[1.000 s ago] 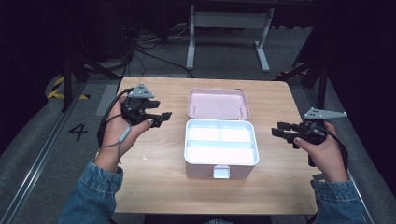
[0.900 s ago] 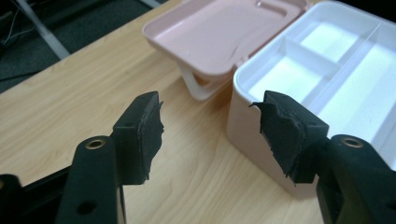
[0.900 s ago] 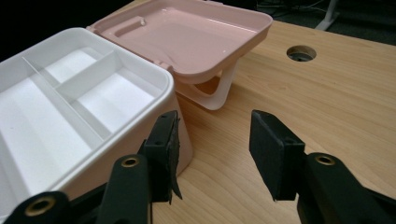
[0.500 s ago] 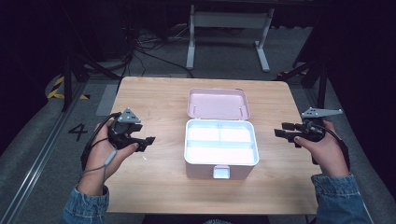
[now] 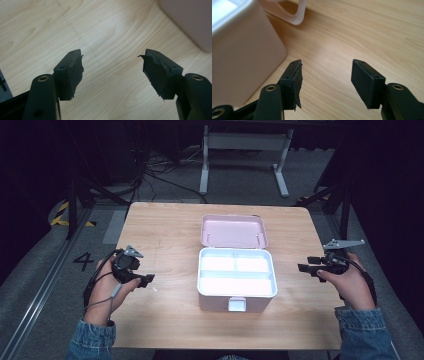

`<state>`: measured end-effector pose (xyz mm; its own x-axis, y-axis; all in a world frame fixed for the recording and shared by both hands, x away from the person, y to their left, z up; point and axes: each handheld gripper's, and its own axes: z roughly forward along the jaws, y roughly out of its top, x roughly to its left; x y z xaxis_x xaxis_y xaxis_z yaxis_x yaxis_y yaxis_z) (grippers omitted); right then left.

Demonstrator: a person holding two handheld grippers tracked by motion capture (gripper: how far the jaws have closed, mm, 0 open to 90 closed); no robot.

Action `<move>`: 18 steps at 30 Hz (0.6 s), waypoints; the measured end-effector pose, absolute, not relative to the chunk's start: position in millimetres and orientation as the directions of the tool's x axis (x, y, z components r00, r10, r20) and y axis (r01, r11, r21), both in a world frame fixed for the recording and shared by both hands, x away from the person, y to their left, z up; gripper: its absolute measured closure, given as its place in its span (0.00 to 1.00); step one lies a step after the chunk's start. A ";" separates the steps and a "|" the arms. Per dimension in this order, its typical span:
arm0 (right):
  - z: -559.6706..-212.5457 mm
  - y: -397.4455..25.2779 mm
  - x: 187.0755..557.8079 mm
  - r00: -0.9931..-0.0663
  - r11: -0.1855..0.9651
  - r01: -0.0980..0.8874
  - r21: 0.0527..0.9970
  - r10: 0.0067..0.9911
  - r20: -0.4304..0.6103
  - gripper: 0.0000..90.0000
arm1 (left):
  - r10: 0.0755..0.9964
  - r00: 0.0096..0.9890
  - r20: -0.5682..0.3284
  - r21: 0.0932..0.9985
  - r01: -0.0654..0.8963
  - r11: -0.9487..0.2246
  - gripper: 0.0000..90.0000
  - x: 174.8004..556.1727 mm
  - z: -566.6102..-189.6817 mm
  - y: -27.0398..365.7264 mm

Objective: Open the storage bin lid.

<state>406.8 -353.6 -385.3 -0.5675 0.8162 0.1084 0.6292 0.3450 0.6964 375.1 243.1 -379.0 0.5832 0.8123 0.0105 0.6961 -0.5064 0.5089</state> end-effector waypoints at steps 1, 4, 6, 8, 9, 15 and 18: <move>-387.2 -353.9 407.1 -0.564 0.347 0.639 0.687 0.819 0.110 0.48 | 0.818 0.575 0.004 0.498 0.708 -0.501 0.36 375.6 -381.8 243.6; -393.4 -355.5 408.3 -0.556 0.348 0.664 0.661 0.822 0.125 0.48 | 0.822 0.570 -0.002 0.456 0.732 -0.507 0.36 377.2 -387.2 244.7; -396.8 -356.0 408.3 -0.554 0.352 0.679 0.644 0.822 0.134 0.48 | 0.818 0.575 -0.001 0.414 0.745 -0.522 0.36 377.2 -389.5 244.2; -400.5 -355.7 407.9 -0.553 0.358 0.692 0.627 0.821 0.142 0.48 | 0.809 0.587 -0.021 0.385 0.752 -0.535 0.36 377.5 -392.0 243.2; -401.7 -355.3 407.5 -0.551 0.358 0.698 0.620 0.821 0.146 0.48 | 0.808 0.588 -0.035 0.376 0.757 -0.534 0.36 377.5 -393.3 242.2; -403.2 -355.8 404.7 -0.551 0.358 0.698 0.620 0.822 0.145 0.48 | 0.792 0.609 -0.047 0.394 0.740 -0.545 0.34 379.5 -392.7 240.0; -402.8 -356.4 404.0 -0.548 0.353 0.697 0.625 0.824 0.146 0.48 | 0.790 0.610 -0.057 0.406 0.737 -0.540 0.34 379.5 -391.3 239.9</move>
